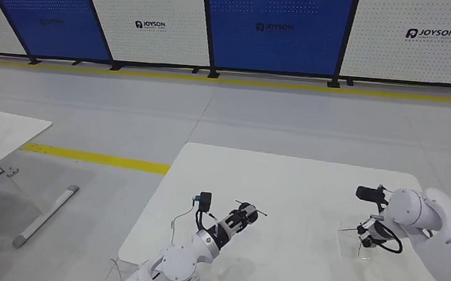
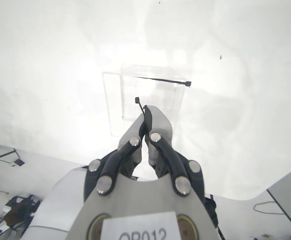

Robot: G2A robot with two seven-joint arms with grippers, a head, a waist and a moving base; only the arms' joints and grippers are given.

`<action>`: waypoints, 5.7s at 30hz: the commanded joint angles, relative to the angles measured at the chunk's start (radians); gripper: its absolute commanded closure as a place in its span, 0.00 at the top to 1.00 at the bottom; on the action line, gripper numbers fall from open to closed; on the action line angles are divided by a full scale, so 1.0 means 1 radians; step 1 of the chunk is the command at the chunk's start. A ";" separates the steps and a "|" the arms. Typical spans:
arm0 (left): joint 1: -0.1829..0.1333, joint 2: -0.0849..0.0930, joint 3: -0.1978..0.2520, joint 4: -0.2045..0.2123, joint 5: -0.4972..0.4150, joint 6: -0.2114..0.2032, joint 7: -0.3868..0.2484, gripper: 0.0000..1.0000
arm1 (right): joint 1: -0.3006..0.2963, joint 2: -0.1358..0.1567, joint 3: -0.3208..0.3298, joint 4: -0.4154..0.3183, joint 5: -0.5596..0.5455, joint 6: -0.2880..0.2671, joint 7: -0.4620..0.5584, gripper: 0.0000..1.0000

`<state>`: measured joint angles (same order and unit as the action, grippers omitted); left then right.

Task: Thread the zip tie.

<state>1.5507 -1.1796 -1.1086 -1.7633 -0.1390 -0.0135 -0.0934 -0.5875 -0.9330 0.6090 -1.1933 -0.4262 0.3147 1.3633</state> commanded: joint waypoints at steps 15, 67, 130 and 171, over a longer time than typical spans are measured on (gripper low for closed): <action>0.000 0.000 0.000 0.000 0.000 0.000 0.000 0.00 | -0.057 0.012 0.103 0.059 0.133 -0.095 -0.180 0.00; 0.000 0.000 0.000 0.000 0.000 0.000 0.000 0.00 | -0.681 0.179 0.589 -0.481 0.135 -0.520 -0.672 0.00; -0.057 -0.025 0.132 0.079 0.142 0.040 0.064 0.00 | -0.878 0.152 0.560 -0.605 0.164 -0.655 -1.077 0.00; -0.057 -0.025 0.132 0.079 0.142 0.040 0.064 0.00 | -0.954 0.066 0.446 -0.587 0.346 -0.550 -1.447 0.00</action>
<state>1.4938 -1.2048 -0.9769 -1.6843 0.0028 0.0266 -0.0291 -1.5338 -0.8626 1.0640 -1.7825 -0.0640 -0.2539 -0.0532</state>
